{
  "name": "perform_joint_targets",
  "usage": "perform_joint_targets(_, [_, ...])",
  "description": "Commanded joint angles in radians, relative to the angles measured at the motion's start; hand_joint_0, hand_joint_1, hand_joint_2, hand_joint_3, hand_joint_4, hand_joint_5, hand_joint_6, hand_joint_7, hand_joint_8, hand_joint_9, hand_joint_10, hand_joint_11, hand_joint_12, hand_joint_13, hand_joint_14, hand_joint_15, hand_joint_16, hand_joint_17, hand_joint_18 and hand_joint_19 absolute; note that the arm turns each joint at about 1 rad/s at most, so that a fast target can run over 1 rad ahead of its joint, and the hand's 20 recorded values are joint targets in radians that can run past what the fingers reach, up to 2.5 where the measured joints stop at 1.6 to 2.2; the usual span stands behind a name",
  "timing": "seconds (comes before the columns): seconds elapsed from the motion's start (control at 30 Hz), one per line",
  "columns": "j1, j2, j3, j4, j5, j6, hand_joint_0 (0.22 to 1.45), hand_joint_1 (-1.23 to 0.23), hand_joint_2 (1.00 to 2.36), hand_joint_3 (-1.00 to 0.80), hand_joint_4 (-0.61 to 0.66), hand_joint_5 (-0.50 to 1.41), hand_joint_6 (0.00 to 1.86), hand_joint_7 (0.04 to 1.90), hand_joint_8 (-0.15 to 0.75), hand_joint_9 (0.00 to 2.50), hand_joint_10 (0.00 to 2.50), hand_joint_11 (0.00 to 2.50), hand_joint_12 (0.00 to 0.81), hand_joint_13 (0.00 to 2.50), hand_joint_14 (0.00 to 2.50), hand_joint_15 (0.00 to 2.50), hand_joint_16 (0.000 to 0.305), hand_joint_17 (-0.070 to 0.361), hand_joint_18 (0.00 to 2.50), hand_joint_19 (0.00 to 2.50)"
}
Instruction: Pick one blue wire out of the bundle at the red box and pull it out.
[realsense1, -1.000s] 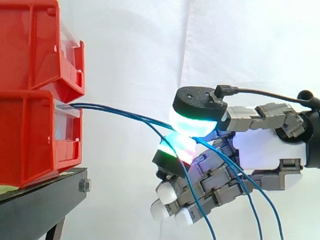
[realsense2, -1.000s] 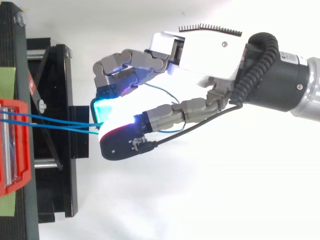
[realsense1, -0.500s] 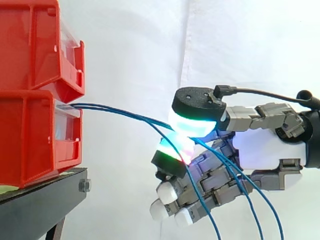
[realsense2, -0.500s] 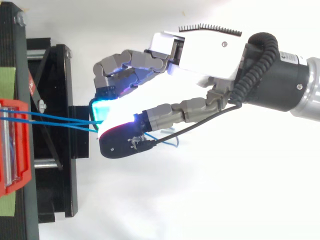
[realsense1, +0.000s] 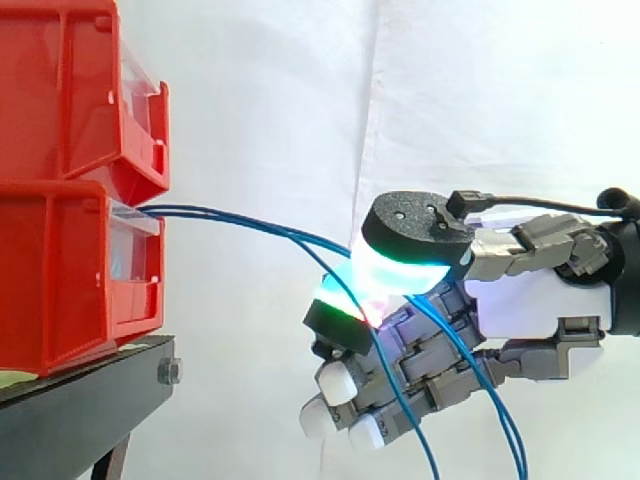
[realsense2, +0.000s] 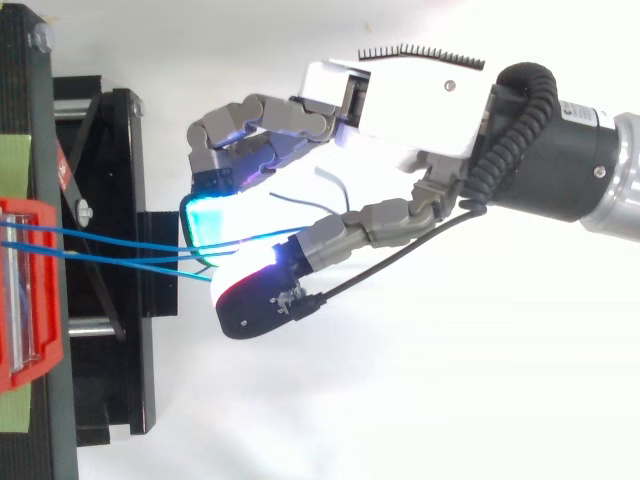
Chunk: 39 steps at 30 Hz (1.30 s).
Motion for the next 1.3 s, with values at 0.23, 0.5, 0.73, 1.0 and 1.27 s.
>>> perform_joint_targets(0.23, [0.0,0.0,0.0,0.0,-0.001,0.0,0.51,-0.71,1.0,-0.5,0.35,-0.08,0.58,1.38,0.269,0.98,0.03,0.69,0.382,0.53,0.01,0.24,0.062,0.14,0.41,0.41])
perform_joint_targets(0.5, [0.0,0.0,0.002,0.0,0.001,0.0,0.48,-0.56,1.0,-0.5,0.32,-0.07,0.57,1.41,0.29,1.01,0.02,0.66,0.403,0.55,0.01,0.26,0.066,0.149,0.42,0.42])
perform_joint_targets(0.73, [0.0,0.0,0.002,0.0,-0.001,0.0,0.55,-0.6,1.01,-0.34,0.28,-0.08,0.59,1.39,0.272,1.01,0.03,0.69,0.377,0.54,0.01,0.26,0.061,0.137,0.39,0.45])
perform_joint_targets(1.0, [0.001,0.0,0.002,0.0,-0.002,0.0,0.58,-0.68,1.02,-0.21,0.28,-0.09,0.65,1.32,0.276,1.01,0.03,0.71,0.375,0.55,0.01,0.25,0.059,0.134,0.4,0.43])
perform_joint_targets(1.27, [0.0,0.0,0.002,0.0,0.001,0.0,0.58,-0.71,1.02,-0.19,0.3,-0.11,0.67,1.28,0.281,1.15,0.03,1.11,0.368,0.57,0.01,0.29,0.059,0.132,0.41,0.42])
